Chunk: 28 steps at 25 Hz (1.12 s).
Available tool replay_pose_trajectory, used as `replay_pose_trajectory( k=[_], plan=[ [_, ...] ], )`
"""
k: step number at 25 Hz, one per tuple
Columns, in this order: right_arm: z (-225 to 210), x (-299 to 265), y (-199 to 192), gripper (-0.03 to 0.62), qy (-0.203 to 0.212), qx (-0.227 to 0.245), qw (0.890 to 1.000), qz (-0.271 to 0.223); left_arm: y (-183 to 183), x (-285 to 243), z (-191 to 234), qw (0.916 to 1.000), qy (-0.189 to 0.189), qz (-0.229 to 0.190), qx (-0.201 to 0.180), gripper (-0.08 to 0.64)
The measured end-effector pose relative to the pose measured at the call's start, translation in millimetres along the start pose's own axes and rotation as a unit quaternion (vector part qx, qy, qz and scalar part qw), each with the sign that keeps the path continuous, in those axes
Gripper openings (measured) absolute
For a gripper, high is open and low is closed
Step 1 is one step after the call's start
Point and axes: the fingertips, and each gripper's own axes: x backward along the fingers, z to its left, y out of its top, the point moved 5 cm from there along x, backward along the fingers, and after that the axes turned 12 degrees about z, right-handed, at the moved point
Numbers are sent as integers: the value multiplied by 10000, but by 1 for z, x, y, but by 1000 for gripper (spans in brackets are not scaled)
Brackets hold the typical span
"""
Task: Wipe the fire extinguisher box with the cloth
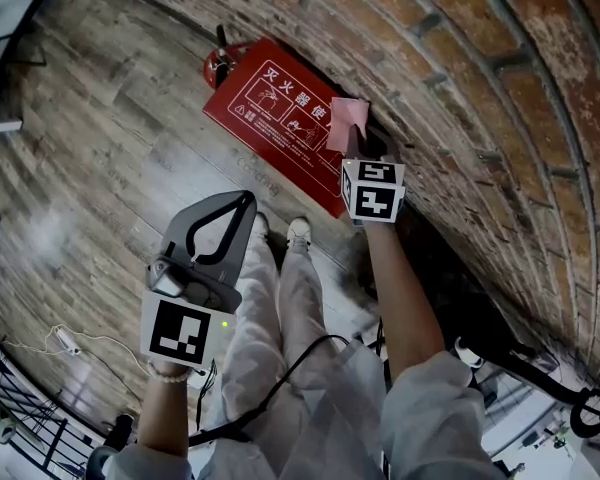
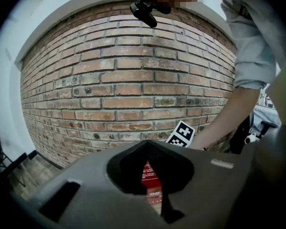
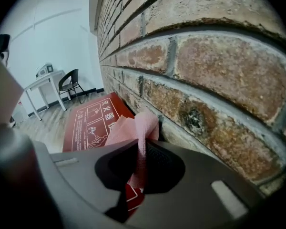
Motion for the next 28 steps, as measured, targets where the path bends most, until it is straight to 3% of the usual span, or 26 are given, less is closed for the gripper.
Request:
replay_pose_trajectory(
  k=[28],
  plan=[
    [-43,34,-70,26,-411,-166,9986,275,7,-15,-19,9998,-191,-106,-2,-2]
  ],
)
